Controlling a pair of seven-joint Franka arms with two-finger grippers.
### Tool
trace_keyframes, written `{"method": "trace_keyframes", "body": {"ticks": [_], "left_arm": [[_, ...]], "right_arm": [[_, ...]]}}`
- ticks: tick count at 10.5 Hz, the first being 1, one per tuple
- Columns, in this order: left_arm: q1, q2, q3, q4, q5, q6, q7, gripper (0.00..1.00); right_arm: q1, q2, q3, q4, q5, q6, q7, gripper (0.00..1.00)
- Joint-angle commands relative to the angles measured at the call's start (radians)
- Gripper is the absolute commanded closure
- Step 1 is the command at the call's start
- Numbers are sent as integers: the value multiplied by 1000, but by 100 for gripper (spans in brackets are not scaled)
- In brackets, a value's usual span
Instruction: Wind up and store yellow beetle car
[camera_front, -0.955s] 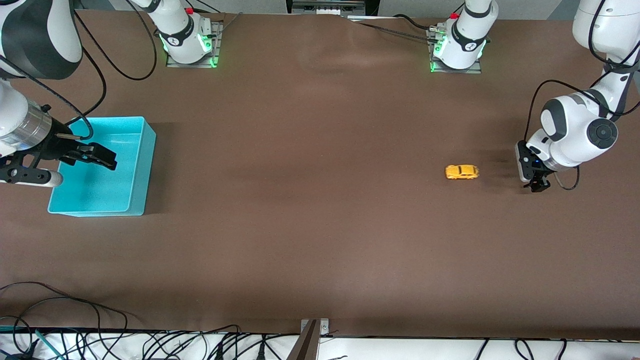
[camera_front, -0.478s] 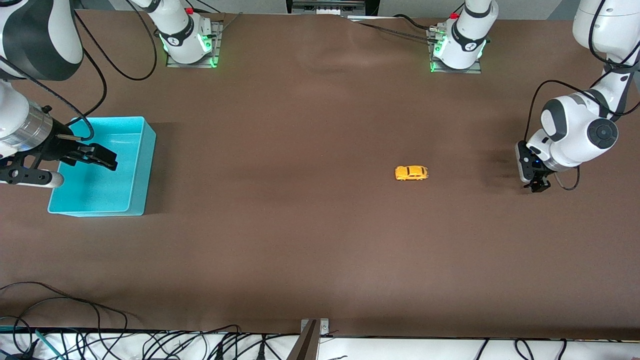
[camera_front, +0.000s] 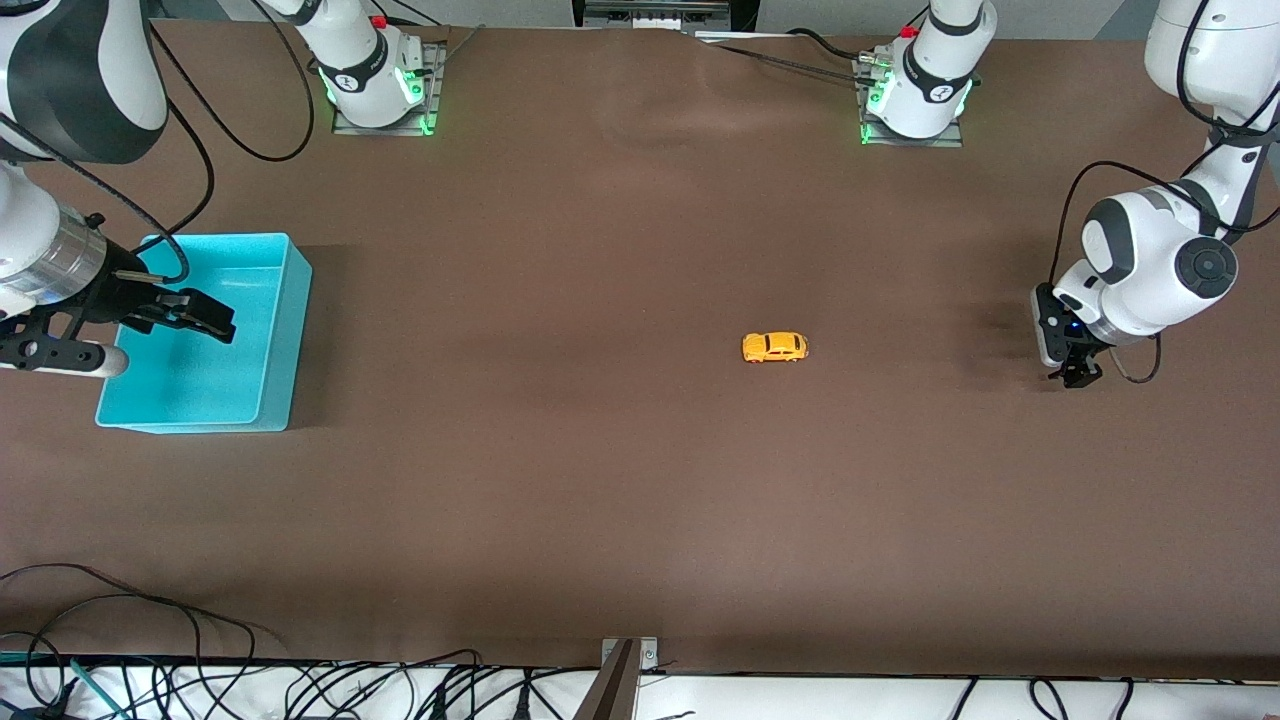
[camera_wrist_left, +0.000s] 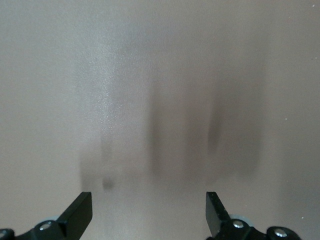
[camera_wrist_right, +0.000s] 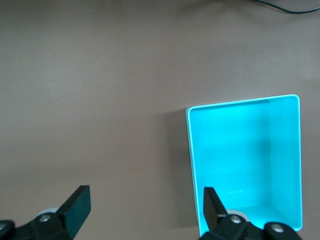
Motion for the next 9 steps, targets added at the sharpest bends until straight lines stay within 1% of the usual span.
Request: {"method": "trace_keyframes", "body": {"ticks": [1,2,3,5,6,7,8,9], "left_arm": [[-12,-14,1,6,-17,-20,8,0],[-12,-14,3,6,-17,-20,8,0],[-12,-16,1,6,-17,-20,8,0],[-12,-19,1,6,-17,-20,6,0],[-12,-27,1,4,-17,-20,5,0],[-12,-74,1,-6,-15,-20,6,0],[-12,-117,1,-11,-15,-22,8,0],[-14,-139,1,-21,-15,-22,6,0]], "right_arm": [[6,-11,15,-6,18,9,5,0],[16,-13,41,-1,18,11,18,0],[24,-11,66,3,19,11,98,0],[52,-10,153,10,19,18,299,0],[64,-8,196,7,22,55,333,0],[88,1,238,7,22,91,332,0],[114,15,264,7,22,122,322,0],[139,29,290,7,21,156,300,0]]}}
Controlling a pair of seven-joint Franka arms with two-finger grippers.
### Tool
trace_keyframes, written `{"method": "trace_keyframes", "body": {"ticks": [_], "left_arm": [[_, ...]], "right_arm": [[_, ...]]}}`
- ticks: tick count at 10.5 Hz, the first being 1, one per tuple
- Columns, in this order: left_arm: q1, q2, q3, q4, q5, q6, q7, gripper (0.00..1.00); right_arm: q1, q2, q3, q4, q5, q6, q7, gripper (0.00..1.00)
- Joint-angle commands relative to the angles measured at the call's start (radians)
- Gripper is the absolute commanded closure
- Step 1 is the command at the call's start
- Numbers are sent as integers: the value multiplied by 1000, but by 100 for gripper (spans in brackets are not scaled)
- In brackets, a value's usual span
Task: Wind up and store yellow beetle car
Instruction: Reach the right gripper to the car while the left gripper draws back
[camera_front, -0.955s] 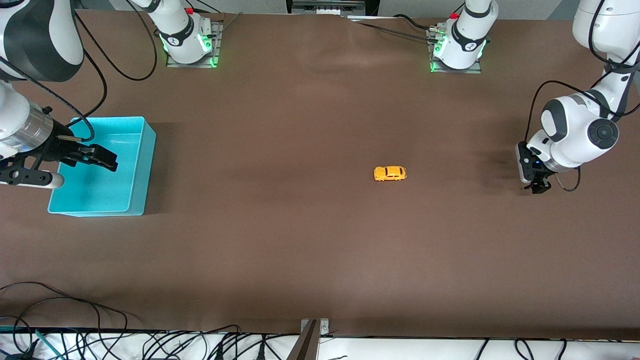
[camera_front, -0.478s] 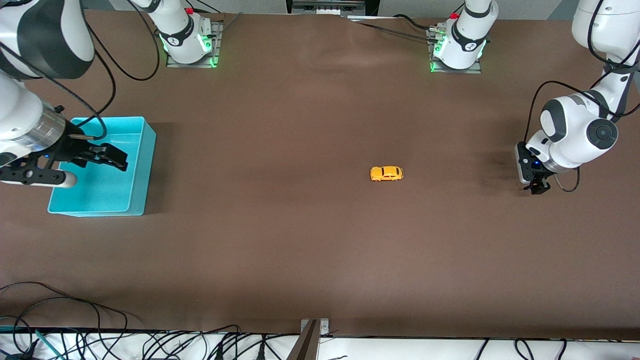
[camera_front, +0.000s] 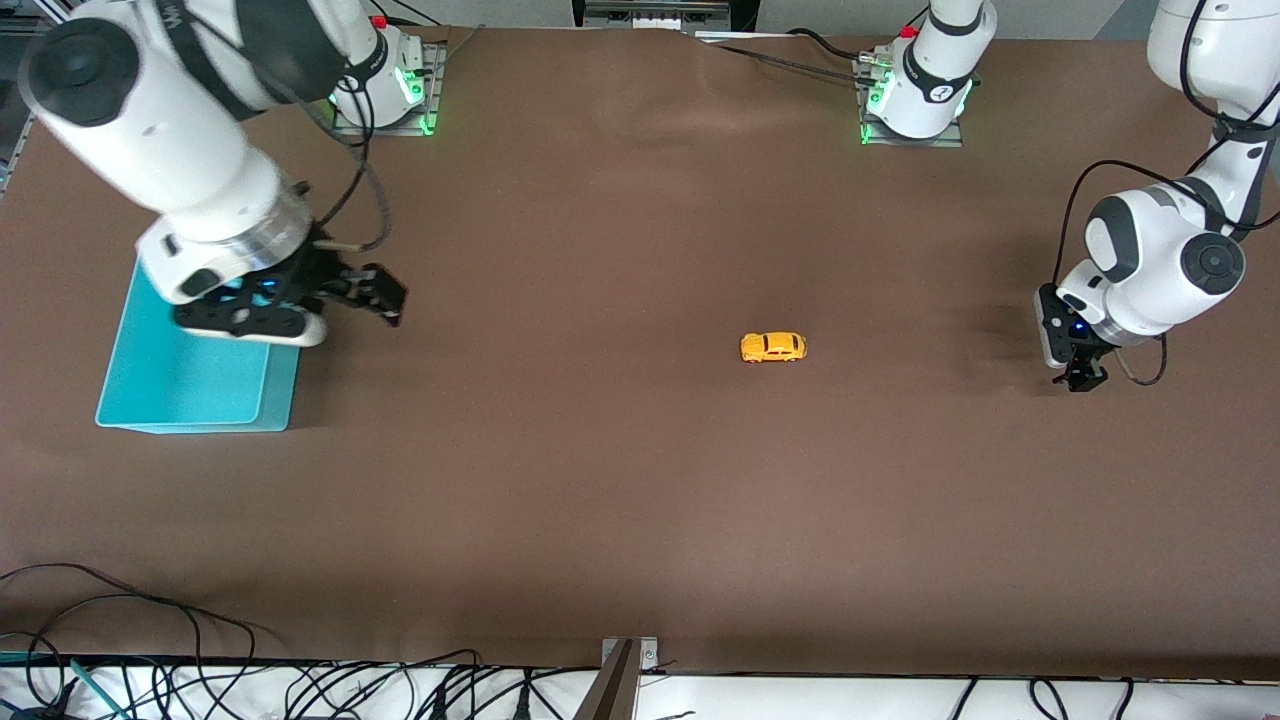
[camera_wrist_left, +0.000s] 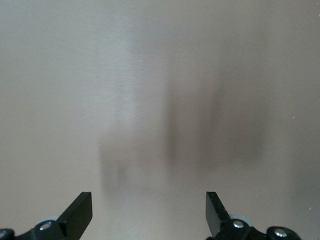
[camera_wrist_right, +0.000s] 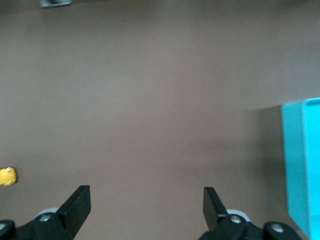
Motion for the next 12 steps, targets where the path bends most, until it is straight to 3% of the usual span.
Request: {"method": "trace_keyframes", "body": {"ticks": [1,4,8,10,12], "left_arm": [[-9,-98,3,-31,-15,-23,8,0],[-15,-220,3,-42,-15,-70,5,0],[-36,-446,5,-31,-15,-200,2,0],[-35,-484,23,28,-13,-289,2,0],[-35,-481,84,146,-3,-460,2,0]], "right_arm": [[51,37,43,3,8,64,-50,0],[163,102,47,11,2,72,-207,0],[309,234,47,60,-67,229,-467,0],[344,278,47,60,-66,330,-700,0],[373,315,52,62,-63,393,-816,0]]}}
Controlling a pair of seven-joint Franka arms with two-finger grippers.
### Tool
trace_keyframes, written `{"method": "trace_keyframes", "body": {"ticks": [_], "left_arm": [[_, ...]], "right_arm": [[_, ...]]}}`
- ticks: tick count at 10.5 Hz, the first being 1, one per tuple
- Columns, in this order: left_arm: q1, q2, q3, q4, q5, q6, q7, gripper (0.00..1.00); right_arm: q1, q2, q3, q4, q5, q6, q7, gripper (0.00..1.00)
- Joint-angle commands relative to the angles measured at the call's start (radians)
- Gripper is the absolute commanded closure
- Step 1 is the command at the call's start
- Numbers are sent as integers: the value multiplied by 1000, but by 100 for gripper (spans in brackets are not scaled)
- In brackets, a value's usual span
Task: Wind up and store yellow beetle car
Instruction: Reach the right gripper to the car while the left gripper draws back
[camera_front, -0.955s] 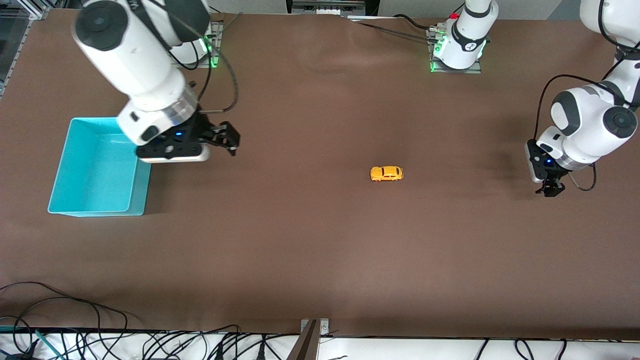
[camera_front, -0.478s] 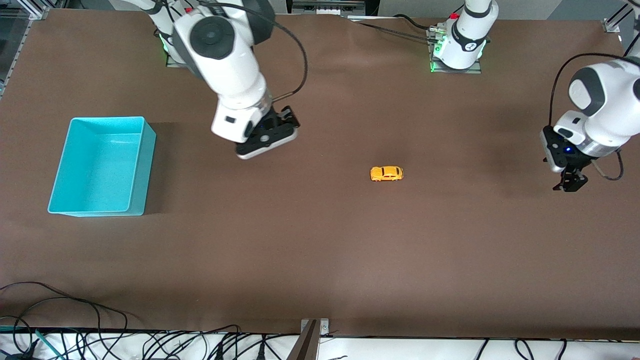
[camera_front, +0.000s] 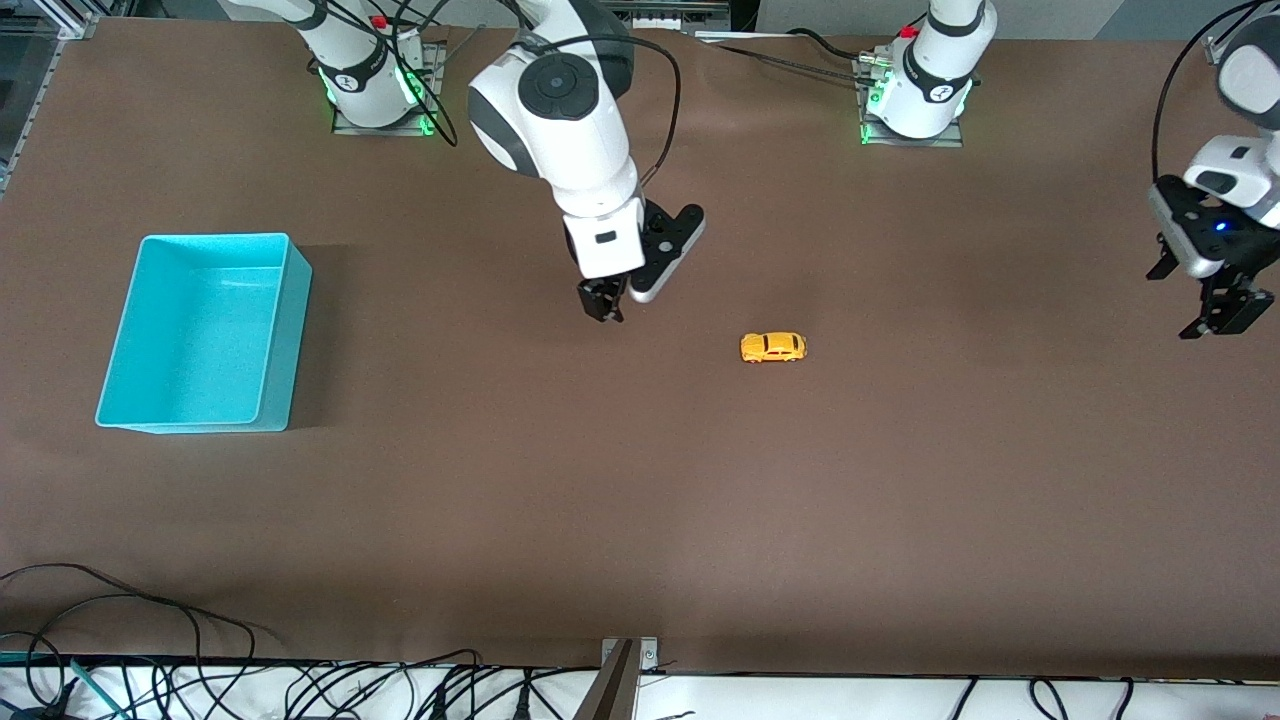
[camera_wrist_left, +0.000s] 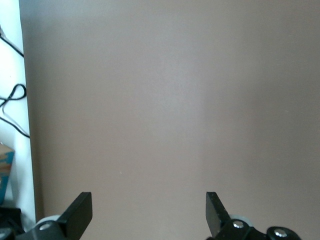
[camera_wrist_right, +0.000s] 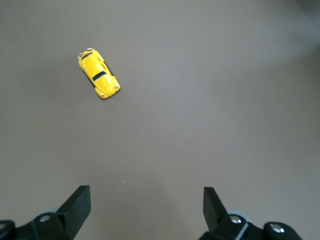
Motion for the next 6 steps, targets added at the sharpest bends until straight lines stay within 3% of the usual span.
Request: {"method": "trace_keyframes", "body": {"ticks": [1,3,6], "left_arm": [[-5,9,74,130,-2,-177,2,0],[-5,8,98,182,-9,-222,-80,0],[-8,12,43,238,-2,-316,-378,0]], "right_arm": [[31,68,17,40,-11,80,-118,0],[35,132,56,42,-12,252,-125,0],[62,262,85,100,-20,397,-128,0]]}}
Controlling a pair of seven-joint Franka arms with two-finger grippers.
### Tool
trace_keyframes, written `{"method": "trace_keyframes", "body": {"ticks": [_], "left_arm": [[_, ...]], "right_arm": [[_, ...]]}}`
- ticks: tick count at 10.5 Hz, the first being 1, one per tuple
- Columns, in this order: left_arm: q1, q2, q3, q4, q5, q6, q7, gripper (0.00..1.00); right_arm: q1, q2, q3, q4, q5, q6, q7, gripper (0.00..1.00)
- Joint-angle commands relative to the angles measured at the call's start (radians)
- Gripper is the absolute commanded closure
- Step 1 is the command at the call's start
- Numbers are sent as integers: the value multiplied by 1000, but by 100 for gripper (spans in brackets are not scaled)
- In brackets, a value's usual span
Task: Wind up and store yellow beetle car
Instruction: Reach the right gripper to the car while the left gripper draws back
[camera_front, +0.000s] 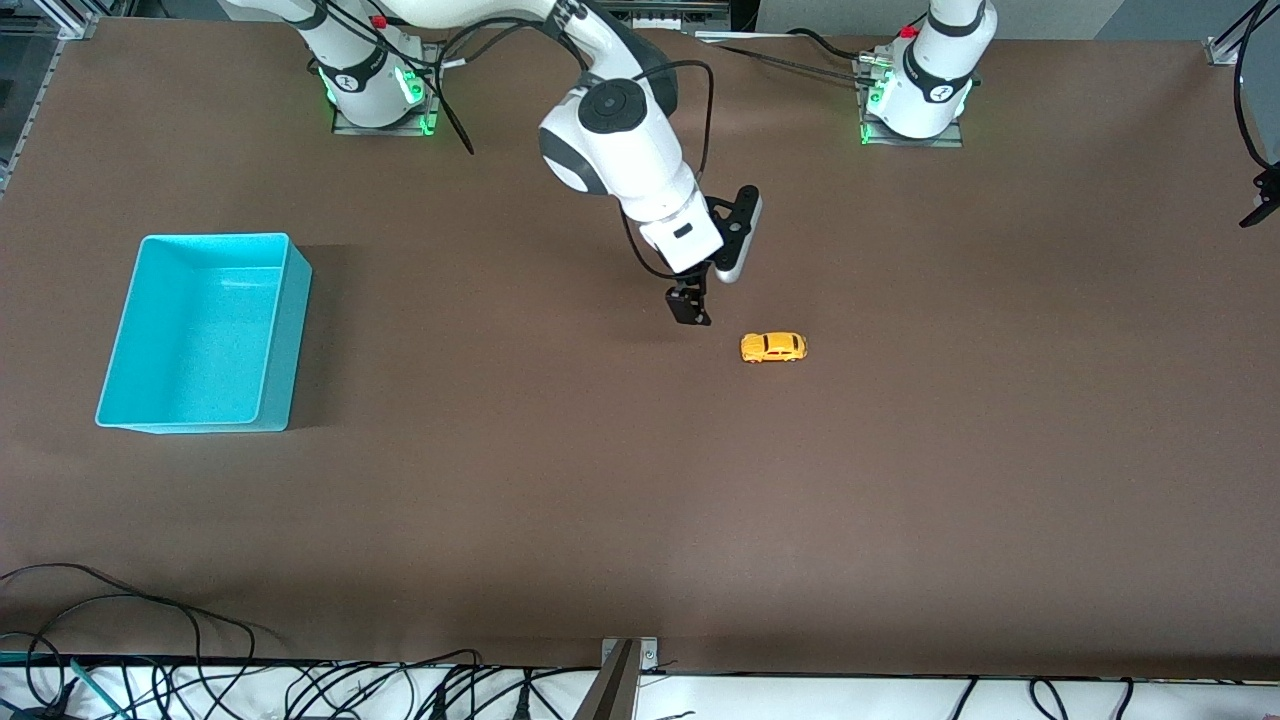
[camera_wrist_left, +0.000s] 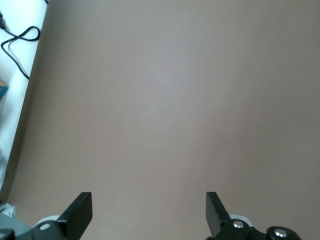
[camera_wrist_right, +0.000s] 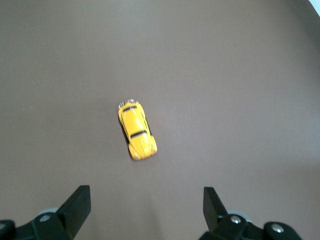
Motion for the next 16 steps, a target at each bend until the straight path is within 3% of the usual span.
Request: {"method": "trace_keyframes", "body": {"ticks": [1,6,8,13,16], "left_arm": [[-8,29,-24,31,1,-35,-249,0],[-8,75,-44,33,32,-80,-655,0],[-10,72,-137,39,128,-104,-839,0],[-11,93,-145,57,135,-106,-897,0],[-46,109,-156,100,118,-146,-1014,0]], "right_arm": [[36,123,15,113,-20,28,-18,0],[83,322,13,190,-89,281,-18,0],[90,353,9,192,-150,316,-16,0],[106,468,-39,337,-176,378,-18,0],[113,500,-54,368,-176,396,-13,0]]}}
